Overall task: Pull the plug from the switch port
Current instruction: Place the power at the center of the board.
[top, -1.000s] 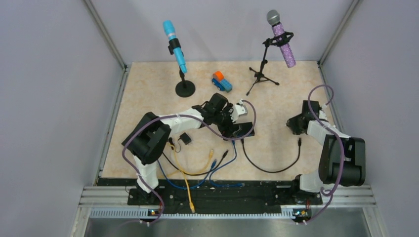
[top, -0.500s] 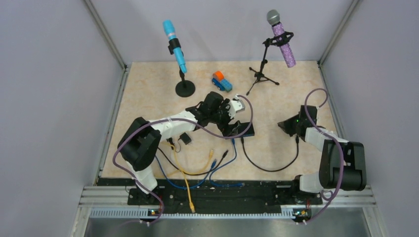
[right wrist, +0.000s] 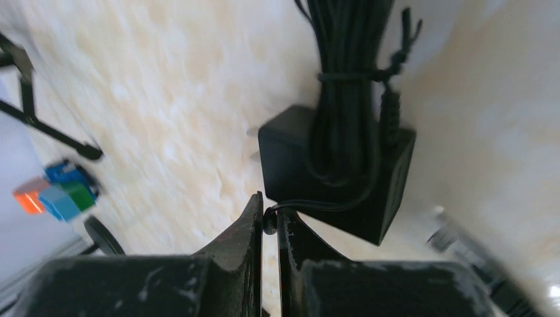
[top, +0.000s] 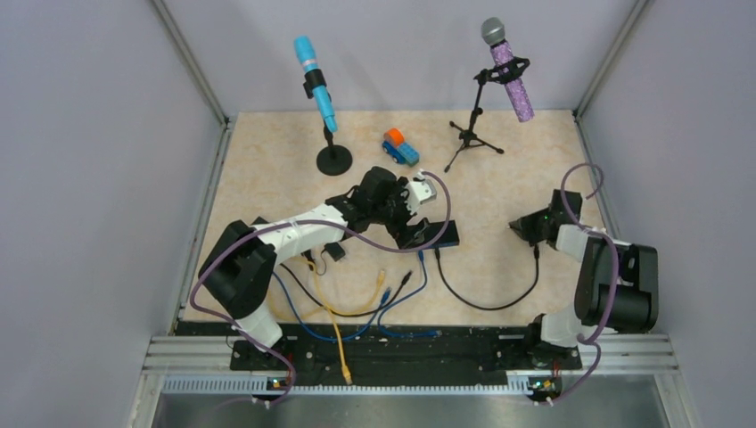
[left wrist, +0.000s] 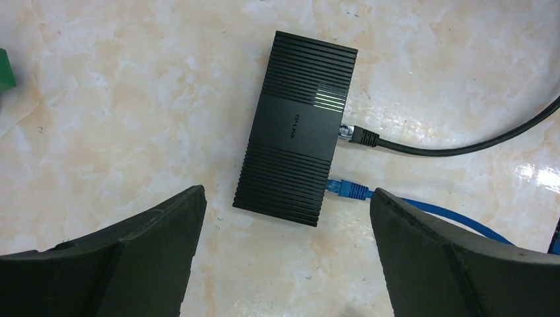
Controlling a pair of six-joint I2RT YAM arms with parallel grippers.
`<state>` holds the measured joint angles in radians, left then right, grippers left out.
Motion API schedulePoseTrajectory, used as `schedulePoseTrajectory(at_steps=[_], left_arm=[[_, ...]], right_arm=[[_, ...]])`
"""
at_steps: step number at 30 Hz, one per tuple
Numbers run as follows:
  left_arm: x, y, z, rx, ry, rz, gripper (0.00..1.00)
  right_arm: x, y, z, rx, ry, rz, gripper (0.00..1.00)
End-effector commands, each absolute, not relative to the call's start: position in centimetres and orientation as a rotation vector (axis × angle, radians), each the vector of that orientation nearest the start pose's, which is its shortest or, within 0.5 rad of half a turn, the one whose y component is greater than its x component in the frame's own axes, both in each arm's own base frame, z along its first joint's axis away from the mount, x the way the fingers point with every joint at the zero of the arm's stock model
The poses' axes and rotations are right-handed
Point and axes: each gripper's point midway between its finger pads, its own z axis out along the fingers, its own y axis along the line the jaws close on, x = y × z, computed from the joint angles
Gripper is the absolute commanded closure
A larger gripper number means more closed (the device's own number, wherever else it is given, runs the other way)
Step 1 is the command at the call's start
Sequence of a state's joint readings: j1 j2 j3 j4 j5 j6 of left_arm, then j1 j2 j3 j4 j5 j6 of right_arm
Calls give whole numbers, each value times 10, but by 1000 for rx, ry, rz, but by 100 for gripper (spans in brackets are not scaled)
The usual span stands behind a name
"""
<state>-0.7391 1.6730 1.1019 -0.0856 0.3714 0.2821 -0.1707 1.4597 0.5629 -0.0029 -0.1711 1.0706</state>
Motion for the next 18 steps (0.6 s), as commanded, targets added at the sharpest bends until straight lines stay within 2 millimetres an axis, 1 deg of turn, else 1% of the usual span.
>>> schedulePoseTrajectory(at_steps=[1, 2, 4, 5, 7, 8, 10, 12, 15, 18], left_arm=[[304, -341, 138, 1248, 1808, -630, 1], [305, -341, 138, 1248, 1807, -626, 1], [306, -342, 139, 1248, 1803, -625, 1], [306, -342, 141, 1246, 1800, -625, 1], [308, -343, 142, 1244, 1800, -622, 1], [308, -343, 141, 1245, 1801, -620, 1], [308, -342, 140, 1248, 1804, -617, 1], [307, -342, 138, 1252, 1805, -620, 1], [307, -342, 136, 1260, 1811, -621, 1], [307, -343, 136, 1266, 1809, -619, 1]], right_arm=[[354, -45, 42, 1404, 2041, 519, 100], [358, -56, 51, 1395, 2007, 534, 100], [359, -82, 63, 1420, 1956, 486, 100], [356, -92, 67, 1439, 1942, 454, 100], [345, -109, 67, 1473, 1944, 373, 100], [338, -111, 64, 1483, 1970, 329, 100], [322, -107, 56, 1494, 2015, 298, 100], [306, -95, 47, 1500, 2047, 315, 100], [284, -77, 36, 1506, 2049, 360, 100], [269, -61, 30, 1529, 2007, 430, 100]])
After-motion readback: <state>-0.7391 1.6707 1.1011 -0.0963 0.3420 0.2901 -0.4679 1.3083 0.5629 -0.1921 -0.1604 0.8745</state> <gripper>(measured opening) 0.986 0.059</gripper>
